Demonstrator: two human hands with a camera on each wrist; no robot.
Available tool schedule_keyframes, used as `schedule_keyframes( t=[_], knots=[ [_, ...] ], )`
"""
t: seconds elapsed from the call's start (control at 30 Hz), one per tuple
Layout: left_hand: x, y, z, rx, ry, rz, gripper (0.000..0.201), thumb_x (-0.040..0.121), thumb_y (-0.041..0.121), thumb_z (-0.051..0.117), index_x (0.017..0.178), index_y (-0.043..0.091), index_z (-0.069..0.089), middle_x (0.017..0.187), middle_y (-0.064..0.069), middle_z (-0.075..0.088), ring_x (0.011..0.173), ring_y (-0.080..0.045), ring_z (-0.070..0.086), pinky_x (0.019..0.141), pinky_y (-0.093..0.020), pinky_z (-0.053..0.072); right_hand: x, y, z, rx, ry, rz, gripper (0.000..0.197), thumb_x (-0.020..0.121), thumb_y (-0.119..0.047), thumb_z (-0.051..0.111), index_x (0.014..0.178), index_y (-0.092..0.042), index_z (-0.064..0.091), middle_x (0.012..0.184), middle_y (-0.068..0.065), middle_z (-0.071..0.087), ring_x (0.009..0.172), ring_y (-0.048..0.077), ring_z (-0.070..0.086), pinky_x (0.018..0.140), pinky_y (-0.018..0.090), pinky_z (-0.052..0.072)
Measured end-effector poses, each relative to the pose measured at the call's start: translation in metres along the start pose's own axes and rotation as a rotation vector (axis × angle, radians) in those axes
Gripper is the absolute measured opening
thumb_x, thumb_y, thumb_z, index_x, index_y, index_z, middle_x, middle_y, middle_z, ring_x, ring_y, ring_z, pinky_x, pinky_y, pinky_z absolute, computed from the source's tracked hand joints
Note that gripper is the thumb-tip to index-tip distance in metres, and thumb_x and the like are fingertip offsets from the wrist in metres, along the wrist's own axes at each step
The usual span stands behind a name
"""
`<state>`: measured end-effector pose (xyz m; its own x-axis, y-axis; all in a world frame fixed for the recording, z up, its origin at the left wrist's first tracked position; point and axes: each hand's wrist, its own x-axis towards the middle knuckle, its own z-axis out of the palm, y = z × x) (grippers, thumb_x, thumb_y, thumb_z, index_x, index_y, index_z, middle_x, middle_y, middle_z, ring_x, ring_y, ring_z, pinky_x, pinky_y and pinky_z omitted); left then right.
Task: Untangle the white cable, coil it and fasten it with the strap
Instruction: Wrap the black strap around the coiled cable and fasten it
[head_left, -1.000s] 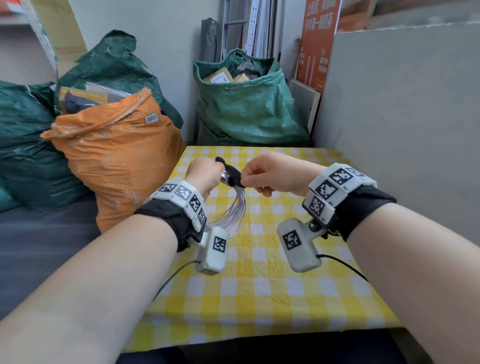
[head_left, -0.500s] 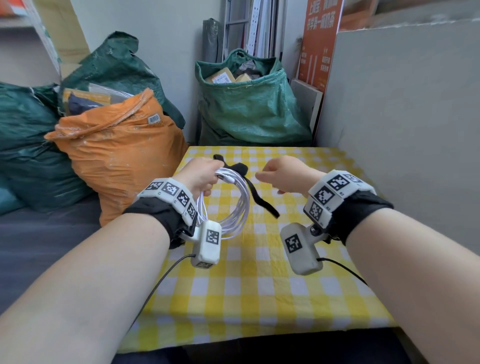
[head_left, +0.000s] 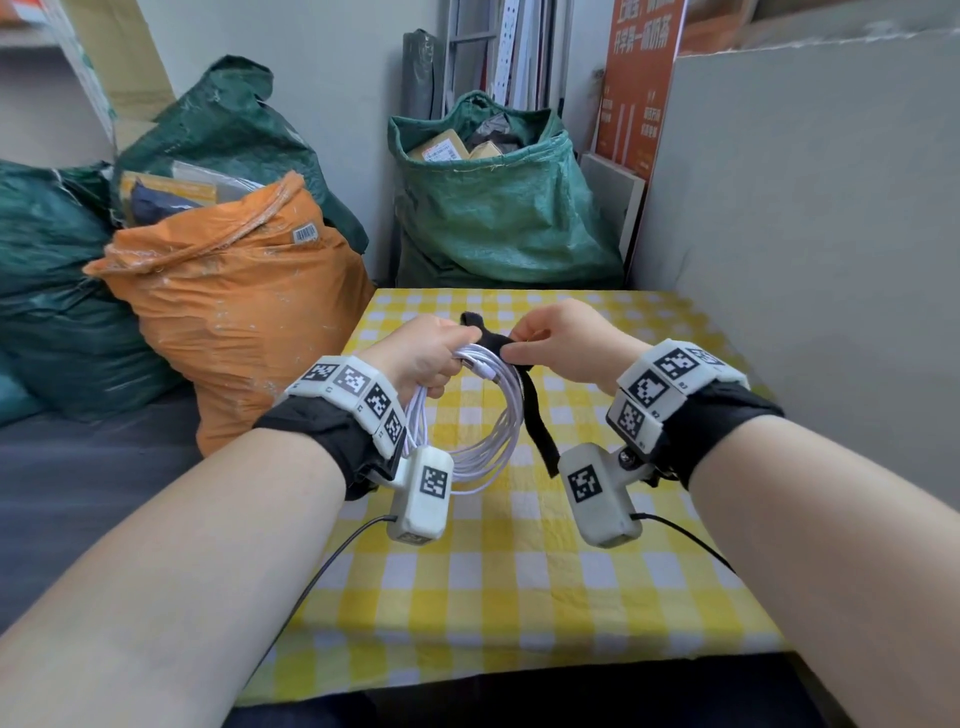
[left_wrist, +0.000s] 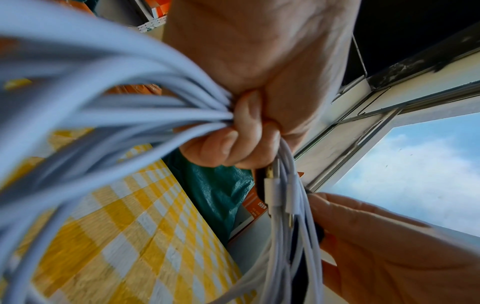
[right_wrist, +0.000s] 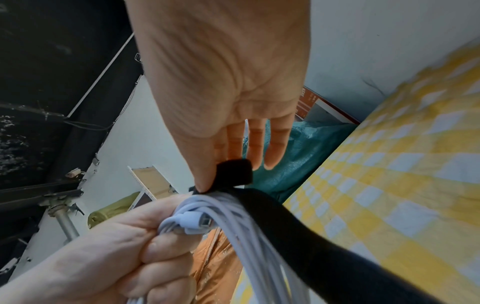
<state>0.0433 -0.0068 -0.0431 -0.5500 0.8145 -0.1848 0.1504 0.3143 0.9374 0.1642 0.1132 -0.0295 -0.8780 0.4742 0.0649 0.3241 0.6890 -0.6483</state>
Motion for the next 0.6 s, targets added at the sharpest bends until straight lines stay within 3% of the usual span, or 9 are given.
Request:
schedule_keyframes(
  t=[0.1, 0.23, 0.33, 0.4, 0.53, 0.6],
  knots=[
    [0.001, 0.0, 0.001, -0.002, 0.017, -0.03, 0.03, 0.098, 0.021, 0.039, 0.073, 0.01, 0.051, 0.042, 0.002, 0.03, 0.032, -0.007, 0.014, 0.038, -0.015, 0.014, 0.003, 0.002, 0.0, 0.107, 0.157, 0.012, 0.014, 0.085, -0.027, 0.064, 0.079, -0.014, 0.064, 0.064, -0.004, 0.056, 0.055, 0.01, 0.047, 0.05, 0.021, 0.038],
    [0.005, -0.005, -0.003, -0.023, 0.082, -0.077, 0.027, 0.099, 0.024, 0.04, 0.077, 0.01, 0.049, 0.048, -0.001, 0.031, 0.029, -0.007, 0.016, 0.036, -0.014, 0.016, 0.005, 0.006, -0.005, 0.208, 0.312, 0.078, 0.015, 0.086, -0.026, 0.063, 0.077, -0.014, 0.064, 0.062, -0.003, 0.059, 0.053, 0.011, 0.051, 0.05, 0.021, 0.041],
    [0.006, -0.008, -0.006, -0.064, 0.12, -0.082, 0.03, 0.1, 0.027, 0.04, 0.074, 0.013, 0.044, 0.045, 0.002, 0.029, 0.028, -0.007, 0.017, 0.034, -0.013, 0.019, 0.003, 0.005, -0.005, 0.288, 0.279, 0.098, 0.018, 0.088, -0.022, 0.061, 0.081, -0.008, 0.07, 0.064, -0.003, 0.066, 0.06, 0.013, 0.058, 0.052, 0.02, 0.046],
    [0.006, -0.008, -0.006, -0.088, 0.129, -0.083, 0.029, 0.1, 0.027, 0.039, 0.075, 0.013, 0.045, 0.046, 0.002, 0.029, 0.027, -0.006, 0.017, 0.034, -0.013, 0.019, 0.001, 0.002, -0.004, 0.324, 0.226, 0.093, 0.015, 0.089, -0.02, 0.061, 0.08, -0.011, 0.07, 0.069, -0.003, 0.068, 0.059, 0.011, 0.059, 0.052, 0.018, 0.046],
    [0.006, -0.006, -0.003, -0.129, 0.112, -0.089, 0.026, 0.1, 0.028, 0.039, 0.084, 0.01, 0.048, 0.037, 0.006, 0.028, 0.027, -0.006, 0.016, 0.034, -0.012, 0.018, 0.0, -0.009, 0.001, 0.479, 0.146, 0.048, 0.009, 0.087, -0.012, 0.065, 0.078, -0.013, 0.067, 0.078, 0.009, 0.066, 0.067, 0.018, 0.064, 0.073, 0.036, 0.057],
    [0.006, -0.005, -0.002, -0.149, 0.105, -0.088, 0.025, 0.1, 0.029, 0.041, 0.083, 0.011, 0.048, 0.037, 0.006, 0.026, 0.028, -0.007, 0.015, 0.035, -0.013, 0.017, -0.001, -0.016, 0.004, 0.558, 0.101, 0.022, 0.011, 0.087, -0.006, 0.065, 0.077, -0.01, 0.063, 0.075, 0.01, 0.065, 0.061, 0.018, 0.065, 0.068, 0.036, 0.06]
  ],
)
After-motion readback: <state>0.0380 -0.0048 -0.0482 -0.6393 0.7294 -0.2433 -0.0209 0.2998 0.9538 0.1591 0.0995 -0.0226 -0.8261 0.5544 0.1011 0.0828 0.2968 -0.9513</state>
